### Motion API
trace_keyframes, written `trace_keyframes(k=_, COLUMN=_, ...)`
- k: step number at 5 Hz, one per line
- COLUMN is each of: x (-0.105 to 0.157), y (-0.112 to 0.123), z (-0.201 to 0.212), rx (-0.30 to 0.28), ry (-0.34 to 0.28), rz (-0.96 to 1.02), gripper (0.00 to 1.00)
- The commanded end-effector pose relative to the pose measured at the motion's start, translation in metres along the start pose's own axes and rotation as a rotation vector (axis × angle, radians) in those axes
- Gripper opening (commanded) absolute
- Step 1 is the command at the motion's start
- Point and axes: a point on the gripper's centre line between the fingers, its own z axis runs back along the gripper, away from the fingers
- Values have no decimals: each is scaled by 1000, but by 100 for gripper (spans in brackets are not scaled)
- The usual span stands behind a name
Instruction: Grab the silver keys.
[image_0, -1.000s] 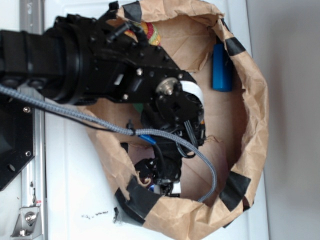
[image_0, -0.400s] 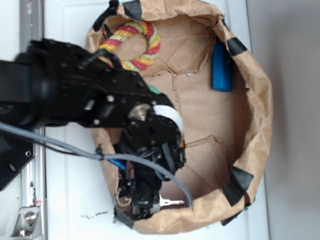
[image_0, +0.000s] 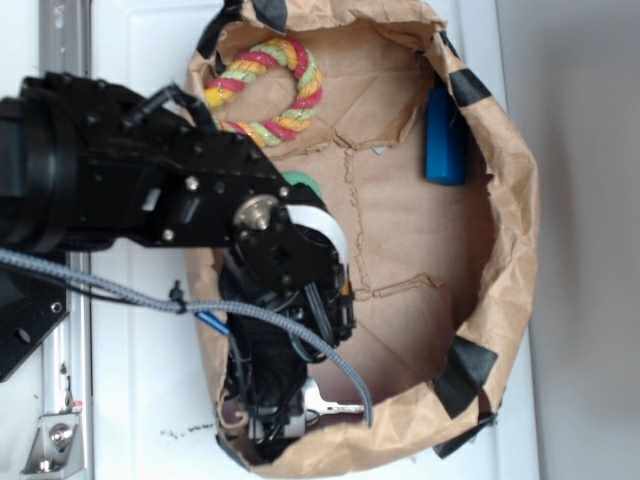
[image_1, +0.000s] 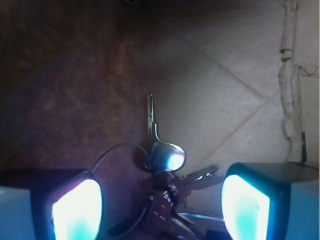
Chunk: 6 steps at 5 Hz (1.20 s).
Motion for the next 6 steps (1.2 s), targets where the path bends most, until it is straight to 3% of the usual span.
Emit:
trace_keyframes(k=1, x=-2, y=-21, z=10, rx=-91, ry=6, rz=-30, gripper=100)
trace_keyframes(k=2, x=-3, y=-23, z=7, rx=-109, ry=26, rz=-16, gripper=100)
trace_keyframes(k=3, x=-6, y=-22, z=-11, rx=-74, ry=42, rz=-33, gripper=100)
trace_keyframes(k=4, x=-13, y=-19, z=-39, rx=-52, ry=108, rz=-39, gripper=100)
trace_keyframes(k=5, x=-14, y=-12, z=-45, rx=-62, ry=113, rz=6, gripper=0)
trace_keyframes(k=6, x=-10, y=-5, z=-43, rx=-49, ry=103, rz=-2, gripper=0)
